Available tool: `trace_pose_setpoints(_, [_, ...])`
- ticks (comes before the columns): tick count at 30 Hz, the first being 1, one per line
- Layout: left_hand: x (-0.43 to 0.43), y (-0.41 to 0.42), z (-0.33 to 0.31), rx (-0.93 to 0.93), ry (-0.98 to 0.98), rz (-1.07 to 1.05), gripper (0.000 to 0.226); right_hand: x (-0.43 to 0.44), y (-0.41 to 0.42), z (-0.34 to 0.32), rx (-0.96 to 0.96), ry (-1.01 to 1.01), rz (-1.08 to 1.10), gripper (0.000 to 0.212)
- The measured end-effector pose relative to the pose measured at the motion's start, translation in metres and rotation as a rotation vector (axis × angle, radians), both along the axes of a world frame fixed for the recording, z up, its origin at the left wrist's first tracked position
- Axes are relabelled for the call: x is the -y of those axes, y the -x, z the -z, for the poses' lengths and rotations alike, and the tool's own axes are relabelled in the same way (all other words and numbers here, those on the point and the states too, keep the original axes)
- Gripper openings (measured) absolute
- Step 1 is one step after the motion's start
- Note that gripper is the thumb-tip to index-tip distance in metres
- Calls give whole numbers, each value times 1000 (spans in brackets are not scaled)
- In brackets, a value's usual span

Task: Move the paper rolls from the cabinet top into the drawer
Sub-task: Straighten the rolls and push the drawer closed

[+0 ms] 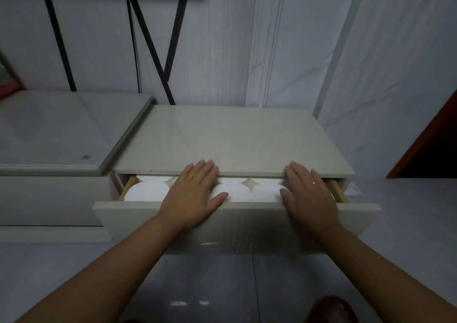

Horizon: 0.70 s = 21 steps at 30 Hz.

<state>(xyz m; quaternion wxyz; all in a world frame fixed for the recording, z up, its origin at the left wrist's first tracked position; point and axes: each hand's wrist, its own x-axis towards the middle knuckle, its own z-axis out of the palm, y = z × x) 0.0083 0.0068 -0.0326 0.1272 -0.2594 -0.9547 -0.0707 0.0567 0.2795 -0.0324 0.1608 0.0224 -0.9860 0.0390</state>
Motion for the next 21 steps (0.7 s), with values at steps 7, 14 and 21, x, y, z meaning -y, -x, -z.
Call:
trace_pose_setpoints(7, [-5,23,0,-42,-79,-47,57,4,26,6,-97,58,80,63])
trace_pose_setpoints(14, [-10,29,8,-209,-179,-69,35,4,45,6,-255,74,113,41])
trace_pose_setpoints(21, [-20,41,16,-295,-219,-106,30,4,65,12,-338,84,173,33])
